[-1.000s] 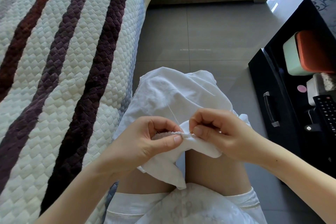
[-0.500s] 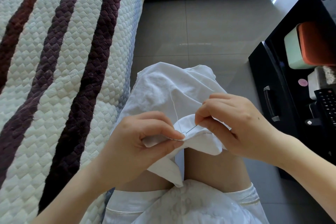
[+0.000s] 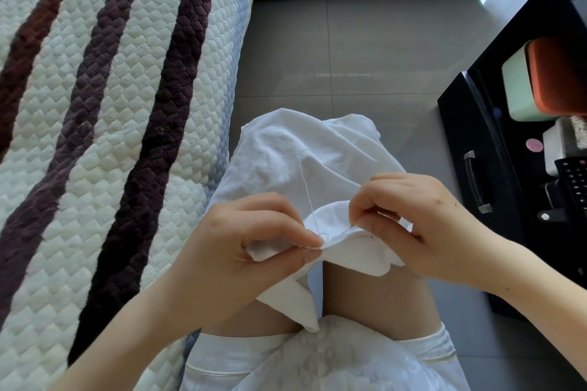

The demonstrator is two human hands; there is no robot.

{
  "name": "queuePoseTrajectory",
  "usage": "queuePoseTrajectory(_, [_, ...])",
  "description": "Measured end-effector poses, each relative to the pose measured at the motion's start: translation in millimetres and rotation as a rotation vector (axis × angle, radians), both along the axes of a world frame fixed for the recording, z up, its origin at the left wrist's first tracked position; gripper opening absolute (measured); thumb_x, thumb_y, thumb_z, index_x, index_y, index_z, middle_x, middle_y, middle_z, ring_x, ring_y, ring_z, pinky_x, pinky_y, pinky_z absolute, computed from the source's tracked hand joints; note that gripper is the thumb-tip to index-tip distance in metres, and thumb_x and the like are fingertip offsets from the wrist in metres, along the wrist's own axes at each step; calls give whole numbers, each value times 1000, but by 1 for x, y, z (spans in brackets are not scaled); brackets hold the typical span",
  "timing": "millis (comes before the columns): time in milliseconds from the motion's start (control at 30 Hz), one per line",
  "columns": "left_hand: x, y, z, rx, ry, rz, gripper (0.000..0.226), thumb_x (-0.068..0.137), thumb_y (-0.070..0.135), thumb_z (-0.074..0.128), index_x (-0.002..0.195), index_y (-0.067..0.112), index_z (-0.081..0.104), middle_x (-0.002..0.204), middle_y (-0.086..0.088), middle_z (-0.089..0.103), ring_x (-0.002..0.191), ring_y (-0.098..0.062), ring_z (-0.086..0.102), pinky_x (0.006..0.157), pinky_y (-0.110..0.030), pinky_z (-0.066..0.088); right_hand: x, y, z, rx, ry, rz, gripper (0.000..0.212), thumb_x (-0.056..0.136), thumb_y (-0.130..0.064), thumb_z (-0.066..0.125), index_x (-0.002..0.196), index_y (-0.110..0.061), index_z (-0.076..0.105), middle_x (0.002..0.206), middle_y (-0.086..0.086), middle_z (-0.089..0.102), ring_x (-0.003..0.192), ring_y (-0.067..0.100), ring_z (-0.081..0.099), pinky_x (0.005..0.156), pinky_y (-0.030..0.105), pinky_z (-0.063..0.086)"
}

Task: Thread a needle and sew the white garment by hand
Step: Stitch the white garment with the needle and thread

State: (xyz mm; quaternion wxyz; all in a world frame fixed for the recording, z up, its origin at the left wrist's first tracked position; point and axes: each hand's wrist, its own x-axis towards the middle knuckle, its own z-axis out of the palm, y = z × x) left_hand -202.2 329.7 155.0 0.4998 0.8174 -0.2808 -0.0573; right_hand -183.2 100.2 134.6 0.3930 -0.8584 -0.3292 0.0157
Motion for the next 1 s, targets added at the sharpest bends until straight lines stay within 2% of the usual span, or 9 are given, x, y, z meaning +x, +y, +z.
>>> queuePoseTrajectory(100, [0,0,-1,-10,14,10,10,80,18,69,82,9,74,76,6,64,66,-1,60,62,-5,39,-2,2,4,43,69,33,14,88,-16,50,79,-13,60,73,-21,45,64,-4,41,63,9,33])
queuePoseTrajectory(200, [0,0,0,-32,59,27,11,79,21,69,81,11,73,76,8,65,68,-4,64,62,-11,44,-4,5,7,64,52,36,16,89,-14,49,78,-10,60,72,-16,50,63,-2,41,62,10,33])
queuePoseTrajectory(367, [0,0,0,-27,105,42,7,79,24,69,80,18,72,76,13,66,71,-5,66,65,-12,46,-8,7,8,6,-130,4,18,87,-6,50,73,-4,61,63,-5,50,58,11,35,49,24,32])
queuePoseTrajectory(467, [1,0,-2,16,42,33,8,79,22,69,81,15,73,78,11,66,72,-2,65,65,-11,46,-12,6,9,-19,-225,-10,22,87,-4,50,69,-3,62,61,-4,44,58,12,28,48,25,26])
queuePoseTrajectory(600, [2,0,-3,93,-95,3,12,82,17,67,82,8,74,80,6,65,73,-1,60,67,-8,42,-14,6,5,10,-219,-12,22,87,-3,50,69,-2,62,61,-1,50,56,14,32,47,27,31])
queuePoseTrajectory(833, [2,-2,-4,115,-226,-19,11,82,11,67,81,3,74,77,0,65,71,-11,59,65,-19,47,-8,8,4,75,-160,-36,18,87,-3,51,73,-1,62,63,-3,53,58,11,37,52,22,34])
queuePoseTrajectory(900, [2,-2,-3,114,-214,-19,11,82,11,66,80,3,74,77,1,64,72,-10,59,66,-17,46,-7,10,3,48,-163,-18,17,86,-1,52,73,-2,62,64,-4,52,58,11,37,51,24,34])
queuePoseTrajectory(1000, [1,-3,-1,124,-157,-7,12,82,14,66,80,4,73,79,4,62,73,1,55,69,-5,38,-7,11,1,44,-141,16,16,87,-3,52,74,-3,62,68,-10,49,60,9,37,53,22,35])
